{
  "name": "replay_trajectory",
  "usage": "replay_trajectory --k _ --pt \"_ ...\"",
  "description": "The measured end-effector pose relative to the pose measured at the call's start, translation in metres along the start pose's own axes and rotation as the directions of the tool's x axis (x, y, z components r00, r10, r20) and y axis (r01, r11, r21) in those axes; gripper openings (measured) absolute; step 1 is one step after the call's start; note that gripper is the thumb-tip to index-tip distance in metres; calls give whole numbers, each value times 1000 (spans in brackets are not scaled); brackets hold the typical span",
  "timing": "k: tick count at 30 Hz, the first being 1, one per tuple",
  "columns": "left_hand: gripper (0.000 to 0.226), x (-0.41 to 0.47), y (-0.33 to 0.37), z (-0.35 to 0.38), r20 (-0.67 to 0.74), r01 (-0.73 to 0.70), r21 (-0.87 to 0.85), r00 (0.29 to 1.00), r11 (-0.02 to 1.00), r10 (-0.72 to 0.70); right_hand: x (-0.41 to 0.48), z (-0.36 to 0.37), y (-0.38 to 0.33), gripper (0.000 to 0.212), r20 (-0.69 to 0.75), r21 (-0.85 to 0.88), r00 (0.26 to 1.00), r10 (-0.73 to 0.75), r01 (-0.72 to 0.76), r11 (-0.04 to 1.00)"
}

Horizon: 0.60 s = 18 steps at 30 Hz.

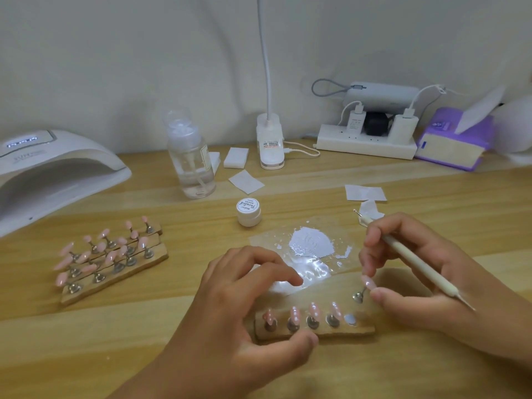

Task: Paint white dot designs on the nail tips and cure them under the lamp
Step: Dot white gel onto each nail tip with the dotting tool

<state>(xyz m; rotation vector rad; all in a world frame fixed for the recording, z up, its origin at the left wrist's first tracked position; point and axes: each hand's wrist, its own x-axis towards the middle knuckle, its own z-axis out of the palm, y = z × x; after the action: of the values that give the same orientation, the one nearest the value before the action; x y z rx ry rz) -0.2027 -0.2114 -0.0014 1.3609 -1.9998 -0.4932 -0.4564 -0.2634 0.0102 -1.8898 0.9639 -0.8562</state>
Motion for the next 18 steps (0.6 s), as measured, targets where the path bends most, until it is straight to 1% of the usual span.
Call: replay_trajectory --k 2,4,7,14,18 --pt "41 1 0 0 -14 -9 -4 1000 1000 9 -2 0 -1 46 4 -12 999 -32 32 999" --pt "39 2 -1 0 -34 -26 0 999 1000 26 -1 2 -5 49 -11 16 999 -44 44 999" --pt "38 4 -1 1 -67 -45 10 997 999 46 -1 4 -4 49 -3 1 998 -57 57 998" --pt "36 5 -4 1 -92 -106 33 990 994 108 -1 6 -14 37 -43 9 997 -71 71 997" --pt "35 7 -4 0 -117 -168 37 978 985 172 -1 9 -16 38 -94 44 992 -86 90 995"
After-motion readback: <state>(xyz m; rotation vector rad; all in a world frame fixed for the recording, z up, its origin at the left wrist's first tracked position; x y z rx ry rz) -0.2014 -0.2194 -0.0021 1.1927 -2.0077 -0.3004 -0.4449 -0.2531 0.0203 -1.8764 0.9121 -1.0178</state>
